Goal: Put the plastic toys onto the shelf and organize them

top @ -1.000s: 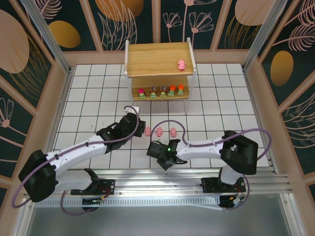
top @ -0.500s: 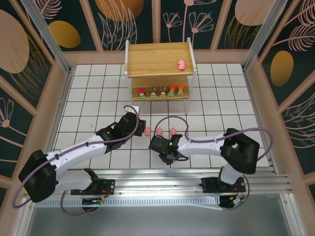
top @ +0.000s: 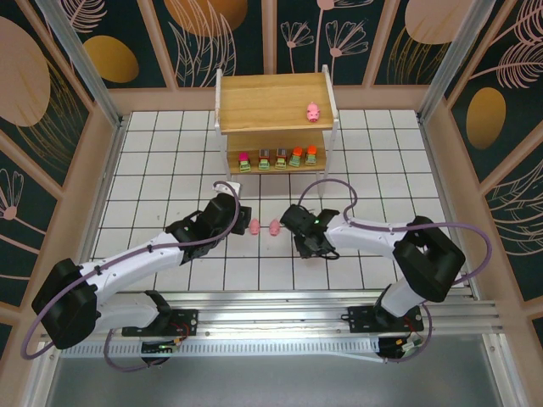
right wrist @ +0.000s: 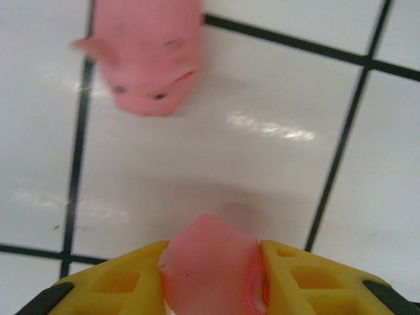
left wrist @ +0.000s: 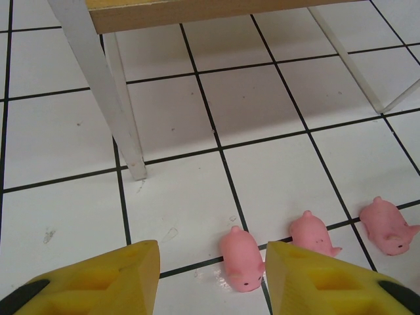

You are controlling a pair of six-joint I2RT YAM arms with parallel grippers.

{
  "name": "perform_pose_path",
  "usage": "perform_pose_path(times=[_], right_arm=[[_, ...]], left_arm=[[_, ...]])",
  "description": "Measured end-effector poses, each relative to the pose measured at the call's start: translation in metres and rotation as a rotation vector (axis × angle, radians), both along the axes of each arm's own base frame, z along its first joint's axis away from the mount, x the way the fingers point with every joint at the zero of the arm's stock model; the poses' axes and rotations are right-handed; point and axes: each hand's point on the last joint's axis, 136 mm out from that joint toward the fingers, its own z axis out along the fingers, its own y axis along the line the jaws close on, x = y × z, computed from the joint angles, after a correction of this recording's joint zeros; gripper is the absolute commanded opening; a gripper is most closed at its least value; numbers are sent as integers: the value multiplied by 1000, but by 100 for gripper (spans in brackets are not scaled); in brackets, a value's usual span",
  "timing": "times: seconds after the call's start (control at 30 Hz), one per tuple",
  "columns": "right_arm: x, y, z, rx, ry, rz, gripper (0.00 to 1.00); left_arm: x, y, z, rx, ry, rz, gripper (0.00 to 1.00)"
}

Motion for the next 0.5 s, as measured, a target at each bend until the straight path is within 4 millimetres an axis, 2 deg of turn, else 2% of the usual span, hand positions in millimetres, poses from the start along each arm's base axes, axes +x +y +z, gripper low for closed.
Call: perform_pose_path(times=[0.27, 0.5], right_arm=[[30, -33, 4, 11, -33, -157, 36], [43, -39, -4, 11, -39, -194, 39]], left_arm=[[0, 0, 1, 4, -6, -6, 47], [1, -1, 2, 3, -12, -9, 47]])
